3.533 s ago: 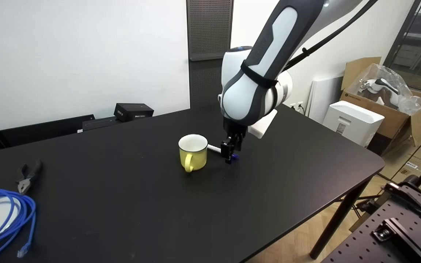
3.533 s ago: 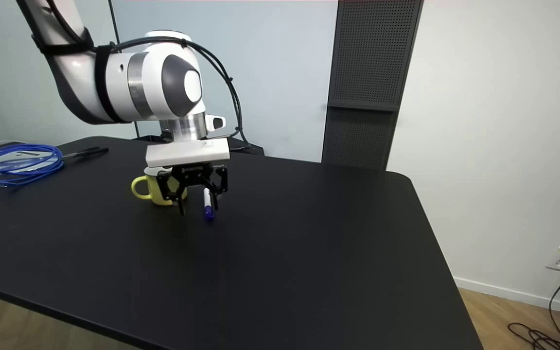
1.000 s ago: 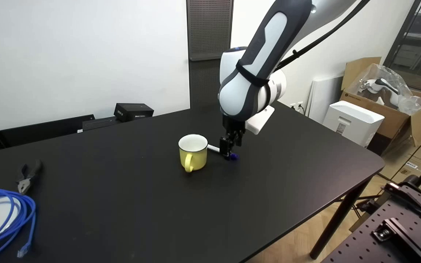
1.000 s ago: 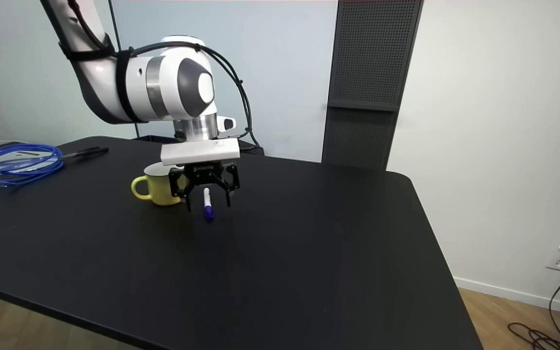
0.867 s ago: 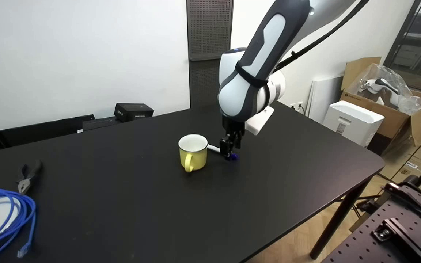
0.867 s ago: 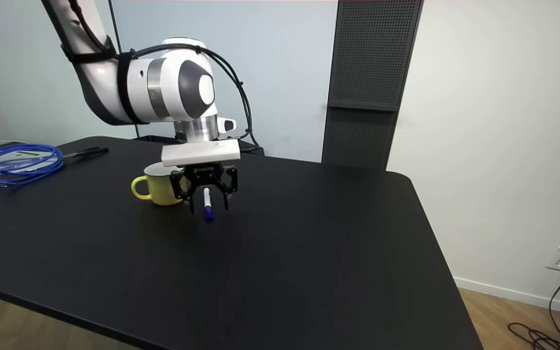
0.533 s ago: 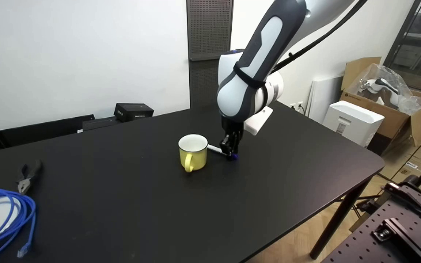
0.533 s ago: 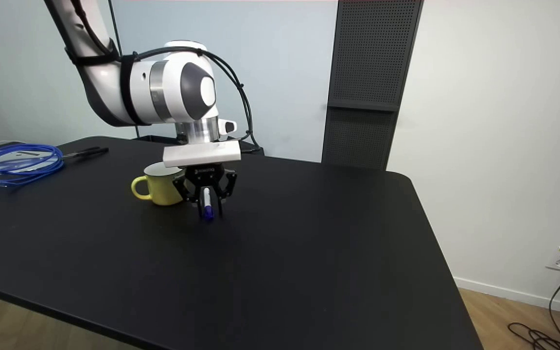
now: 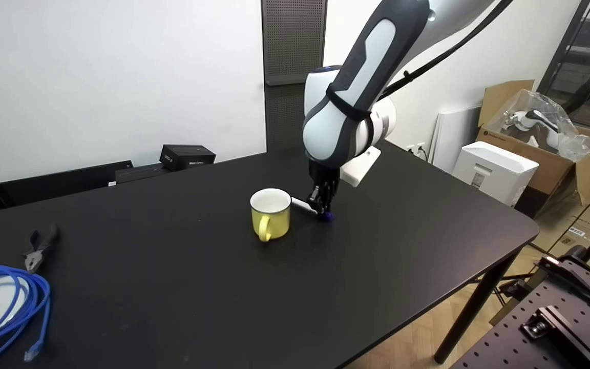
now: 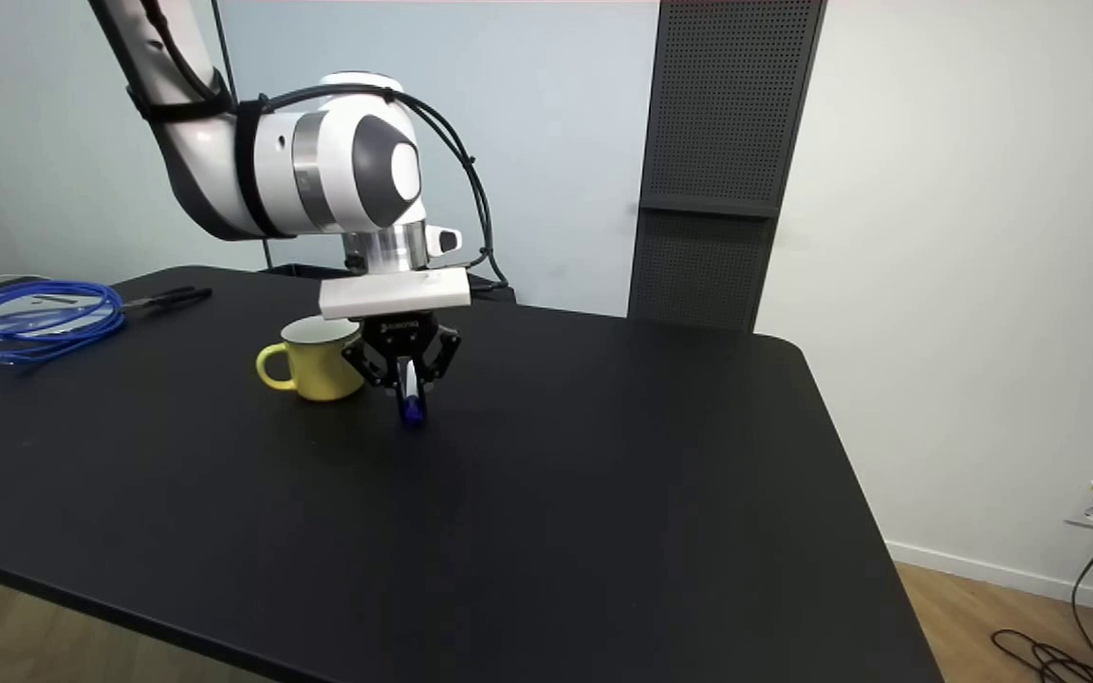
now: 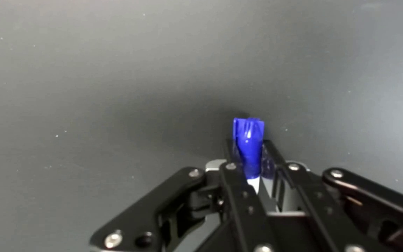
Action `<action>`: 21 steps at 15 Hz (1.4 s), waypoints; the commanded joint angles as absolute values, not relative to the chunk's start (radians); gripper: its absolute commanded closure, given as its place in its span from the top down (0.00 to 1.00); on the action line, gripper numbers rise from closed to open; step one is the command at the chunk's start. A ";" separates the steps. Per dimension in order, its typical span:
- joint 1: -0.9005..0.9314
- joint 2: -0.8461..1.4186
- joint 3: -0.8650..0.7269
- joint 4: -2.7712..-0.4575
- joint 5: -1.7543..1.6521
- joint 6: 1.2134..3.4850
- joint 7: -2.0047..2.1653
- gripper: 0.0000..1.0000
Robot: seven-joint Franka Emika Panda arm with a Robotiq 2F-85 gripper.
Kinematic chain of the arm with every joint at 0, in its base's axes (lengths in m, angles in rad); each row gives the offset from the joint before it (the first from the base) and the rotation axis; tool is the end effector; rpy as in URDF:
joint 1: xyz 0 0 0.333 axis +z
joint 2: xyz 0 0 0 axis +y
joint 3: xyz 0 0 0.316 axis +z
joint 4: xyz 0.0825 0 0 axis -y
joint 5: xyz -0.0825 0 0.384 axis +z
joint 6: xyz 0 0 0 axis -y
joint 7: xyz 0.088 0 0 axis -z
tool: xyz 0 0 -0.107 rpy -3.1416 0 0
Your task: Put the marker in the mug
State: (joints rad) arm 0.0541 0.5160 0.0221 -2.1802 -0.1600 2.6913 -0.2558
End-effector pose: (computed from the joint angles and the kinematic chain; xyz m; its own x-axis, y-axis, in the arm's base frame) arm 0.5527 0.0478 0.1487 0.8901 0.4553 -0.0226 0.4558 -0.8885 0.0539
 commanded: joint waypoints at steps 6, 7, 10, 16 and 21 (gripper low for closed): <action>0.072 0.268 0.014 -2.214 -0.213 2.493 -0.216 0.05; 0.081 0.233 0.010 -2.210 -0.239 2.453 -0.200 0.05; 0.090 0.147 0.030 -2.182 -0.270 2.304 -0.201 0.05; 0.114 0.082 0.086 -2.120 -0.288 2.065 -0.242 0.05; 0.124 0.134 0.116 -2.072 -0.268 2.017 -0.298 0.05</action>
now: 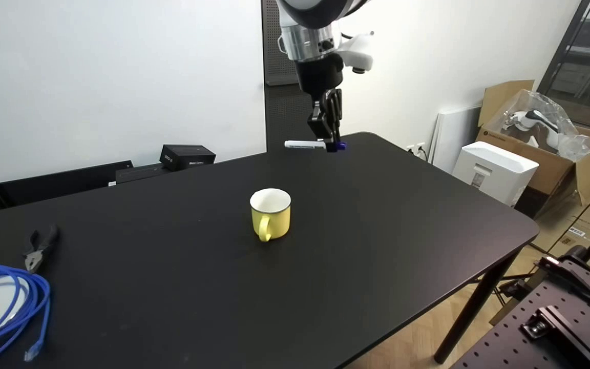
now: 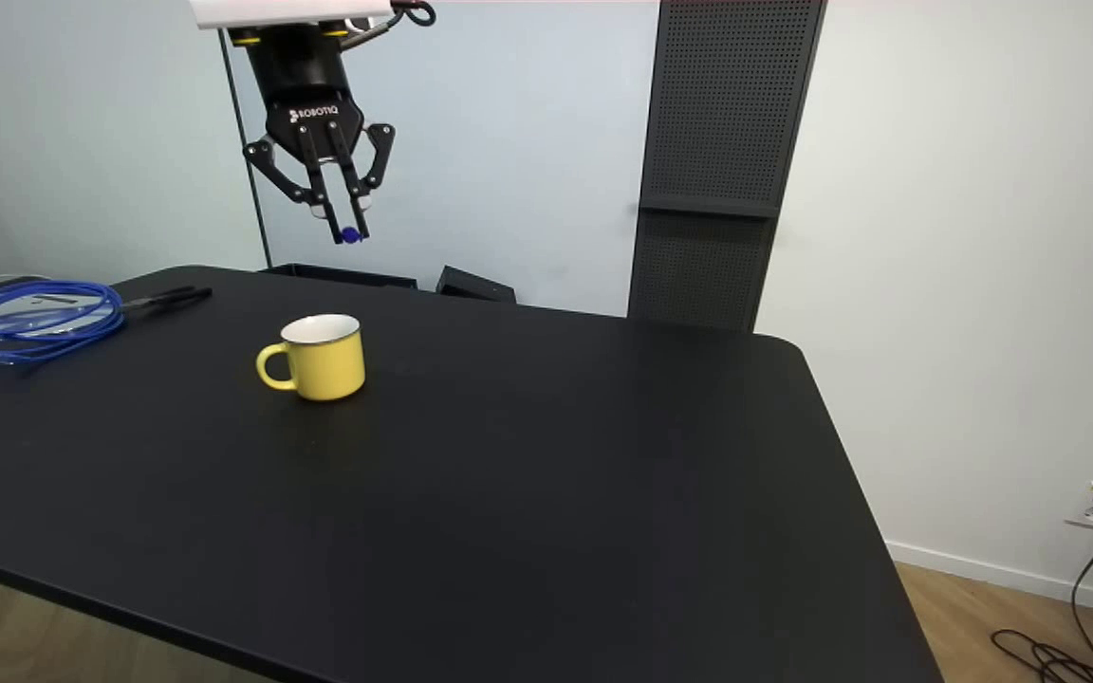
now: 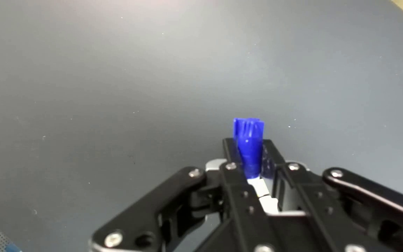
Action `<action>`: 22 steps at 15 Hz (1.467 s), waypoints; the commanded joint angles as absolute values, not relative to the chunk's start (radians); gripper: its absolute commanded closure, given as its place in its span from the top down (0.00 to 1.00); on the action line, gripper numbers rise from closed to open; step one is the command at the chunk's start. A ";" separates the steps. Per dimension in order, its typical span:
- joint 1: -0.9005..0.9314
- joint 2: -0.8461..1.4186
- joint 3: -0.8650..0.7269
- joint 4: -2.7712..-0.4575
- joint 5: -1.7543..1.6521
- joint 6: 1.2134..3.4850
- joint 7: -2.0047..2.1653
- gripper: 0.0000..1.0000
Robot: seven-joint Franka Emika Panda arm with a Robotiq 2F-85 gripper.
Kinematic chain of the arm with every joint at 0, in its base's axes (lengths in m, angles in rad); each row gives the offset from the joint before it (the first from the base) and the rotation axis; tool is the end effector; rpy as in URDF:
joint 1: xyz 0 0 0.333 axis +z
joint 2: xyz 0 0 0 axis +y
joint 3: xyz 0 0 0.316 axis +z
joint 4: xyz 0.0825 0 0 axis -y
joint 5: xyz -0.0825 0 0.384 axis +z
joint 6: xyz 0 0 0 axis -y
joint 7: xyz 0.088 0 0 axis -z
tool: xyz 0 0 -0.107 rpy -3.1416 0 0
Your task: Put the marker in the mug
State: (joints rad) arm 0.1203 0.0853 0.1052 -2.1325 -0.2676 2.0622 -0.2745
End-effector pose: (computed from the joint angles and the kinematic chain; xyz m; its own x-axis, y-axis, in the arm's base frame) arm 0.5263 0.1060 0.3575 0.7898 0.5743 -0.2154 0.6078 -0.7799 0.1496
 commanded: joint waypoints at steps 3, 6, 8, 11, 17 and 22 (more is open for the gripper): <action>0.129 0.185 0.124 -2.031 -0.273 1.980 -0.305 0.05; 0.132 0.240 0.126 -1.978 -0.265 1.924 -0.271 0.05; 0.137 0.276 0.123 -1.934 -0.269 1.871 -0.246 0.05; 0.143 0.326 0.125 -1.869 -0.267 1.791 -0.235 0.05; 0.175 0.419 0.135 -1.763 -0.272 1.665 -0.228 0.05; 0.206 0.490 0.143 -1.685 -0.279 1.618 -0.229 0.05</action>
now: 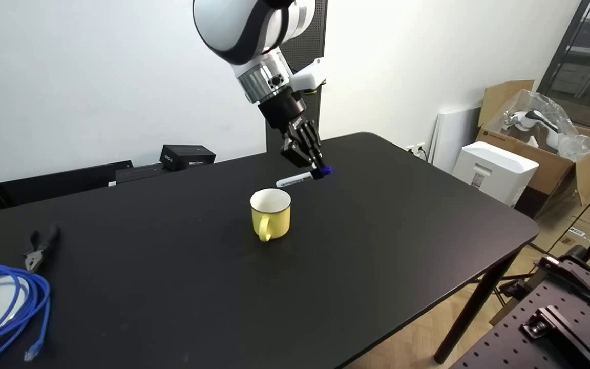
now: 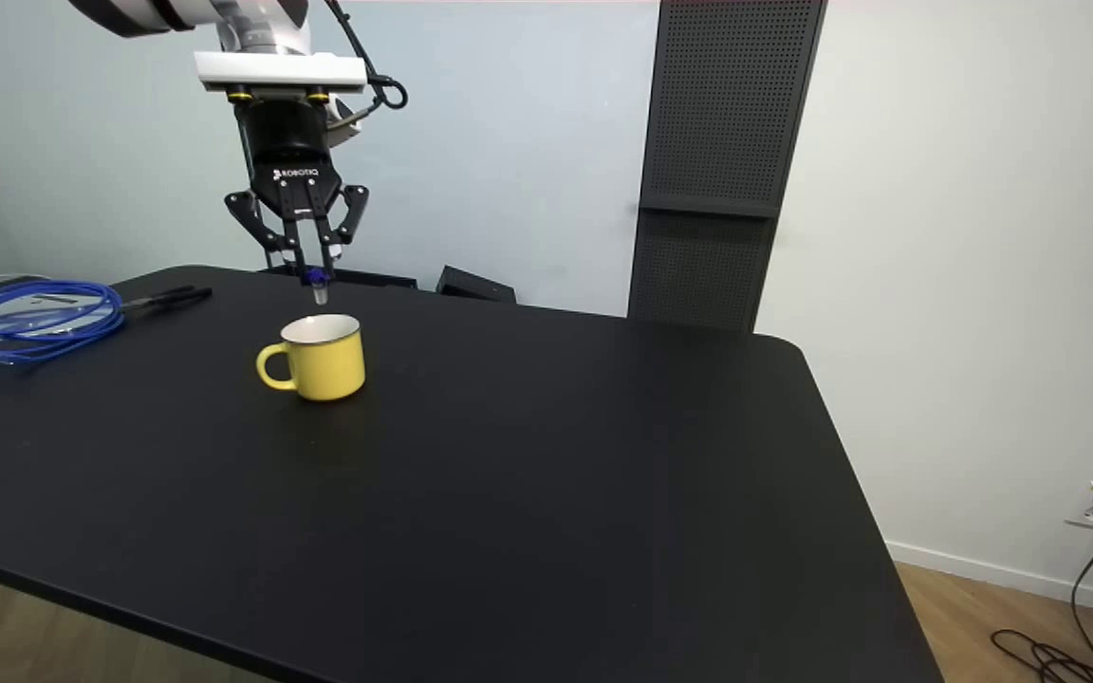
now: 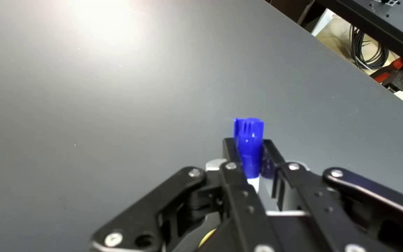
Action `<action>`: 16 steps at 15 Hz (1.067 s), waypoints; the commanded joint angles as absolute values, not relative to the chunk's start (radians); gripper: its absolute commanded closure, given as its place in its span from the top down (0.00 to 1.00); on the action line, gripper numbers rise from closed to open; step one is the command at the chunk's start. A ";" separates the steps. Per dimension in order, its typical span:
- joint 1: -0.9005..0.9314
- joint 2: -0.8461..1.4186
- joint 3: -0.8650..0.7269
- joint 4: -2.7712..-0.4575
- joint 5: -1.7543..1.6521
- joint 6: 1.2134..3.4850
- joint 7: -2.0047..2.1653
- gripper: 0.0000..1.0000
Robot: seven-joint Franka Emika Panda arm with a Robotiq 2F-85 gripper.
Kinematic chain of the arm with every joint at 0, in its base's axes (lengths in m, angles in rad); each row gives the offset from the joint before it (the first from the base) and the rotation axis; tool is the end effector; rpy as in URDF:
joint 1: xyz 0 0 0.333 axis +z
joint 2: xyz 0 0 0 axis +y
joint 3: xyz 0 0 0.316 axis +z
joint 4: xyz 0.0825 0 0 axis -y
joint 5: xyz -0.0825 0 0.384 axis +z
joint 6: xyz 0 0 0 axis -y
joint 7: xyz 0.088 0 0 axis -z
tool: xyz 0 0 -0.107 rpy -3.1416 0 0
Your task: Put the marker in the mug
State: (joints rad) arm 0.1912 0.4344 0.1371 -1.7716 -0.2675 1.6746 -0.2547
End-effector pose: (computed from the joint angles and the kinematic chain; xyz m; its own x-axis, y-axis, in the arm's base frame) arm 0.5678 0.1610 0.2901 0.6621 0.5322 -0.5276 0.6385 -0.7692 0.0254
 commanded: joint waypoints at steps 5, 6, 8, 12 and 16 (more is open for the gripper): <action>0.218 0.553 0.141 -1.602 -0.285 1.594 -0.250 0.05; 0.219 0.565 0.140 -1.587 -0.286 1.587 -0.251 0.05; 0.221 0.591 0.139 -1.556 -0.286 1.569 -0.254 0.05; 0.223 0.637 0.138 -1.505 -0.286 1.539 -0.257 0.05; 0.226 0.671 0.139 -1.468 -0.286 1.530 -0.260 0.53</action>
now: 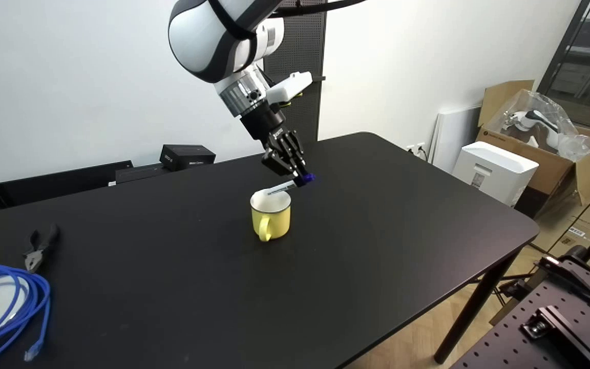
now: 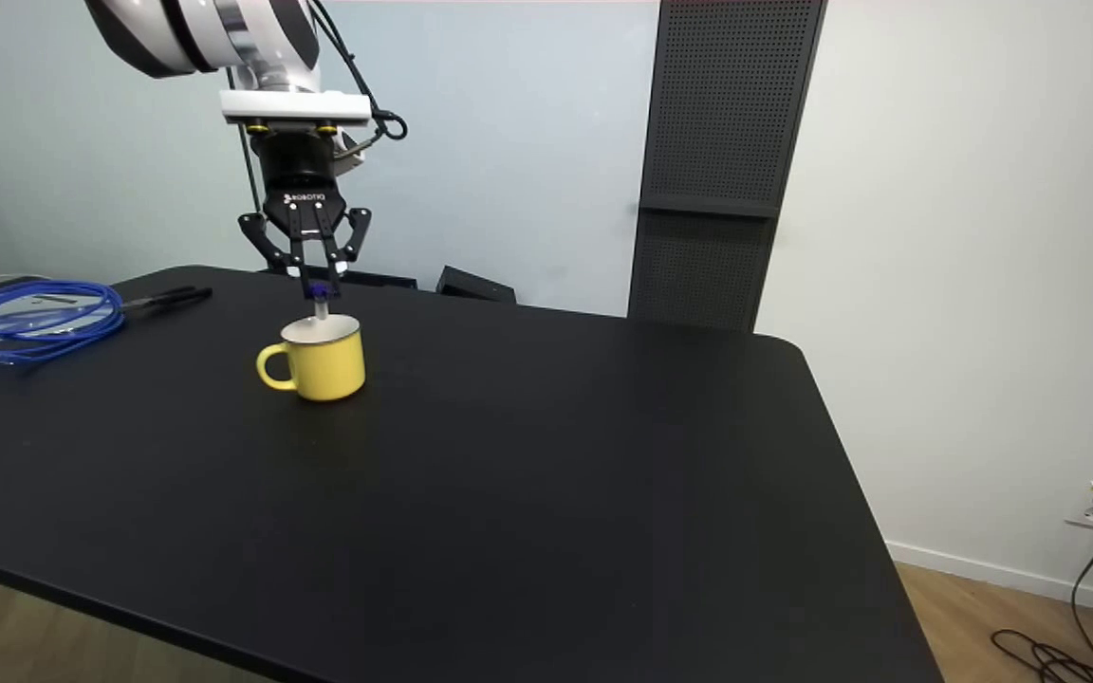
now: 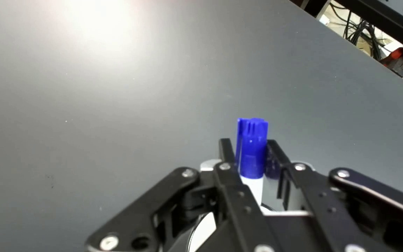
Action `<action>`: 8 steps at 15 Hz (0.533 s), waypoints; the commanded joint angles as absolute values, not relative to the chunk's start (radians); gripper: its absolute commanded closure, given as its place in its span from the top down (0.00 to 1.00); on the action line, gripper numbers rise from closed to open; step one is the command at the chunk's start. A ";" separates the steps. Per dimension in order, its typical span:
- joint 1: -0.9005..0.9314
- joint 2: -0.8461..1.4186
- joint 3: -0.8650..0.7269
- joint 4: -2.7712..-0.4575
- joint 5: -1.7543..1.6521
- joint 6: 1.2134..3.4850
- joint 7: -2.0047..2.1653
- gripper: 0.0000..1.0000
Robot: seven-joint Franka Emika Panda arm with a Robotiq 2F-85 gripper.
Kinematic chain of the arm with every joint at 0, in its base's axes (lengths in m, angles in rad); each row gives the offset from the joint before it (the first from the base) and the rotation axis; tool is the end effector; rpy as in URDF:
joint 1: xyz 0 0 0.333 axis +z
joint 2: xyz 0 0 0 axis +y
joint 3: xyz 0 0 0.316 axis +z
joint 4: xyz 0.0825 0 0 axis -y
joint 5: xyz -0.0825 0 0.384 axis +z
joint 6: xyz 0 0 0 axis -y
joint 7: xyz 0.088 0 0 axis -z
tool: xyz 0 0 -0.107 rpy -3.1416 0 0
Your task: Put the marker in the mug
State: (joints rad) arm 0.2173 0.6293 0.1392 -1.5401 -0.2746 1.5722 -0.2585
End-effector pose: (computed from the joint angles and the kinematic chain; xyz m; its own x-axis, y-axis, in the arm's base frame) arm 0.6049 0.1830 0.2578 0.6265 0.5258 -0.5753 0.6419 -0.7668 -0.0018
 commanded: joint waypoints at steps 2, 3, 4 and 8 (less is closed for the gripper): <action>0.228 0.684 0.139 -1.455 -0.286 1.529 -0.260 0.67; 0.230 0.691 0.139 -1.448 -0.287 1.528 -0.260 0.73; 0.231 0.696 0.139 -1.443 -0.287 1.527 -0.261 0.81; 0.230 0.678 0.145 -1.460 -0.282 1.554 -0.267 1.00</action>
State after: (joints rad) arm 0.2267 0.6788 0.1392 -1.4872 -0.2748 1.5654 -0.2622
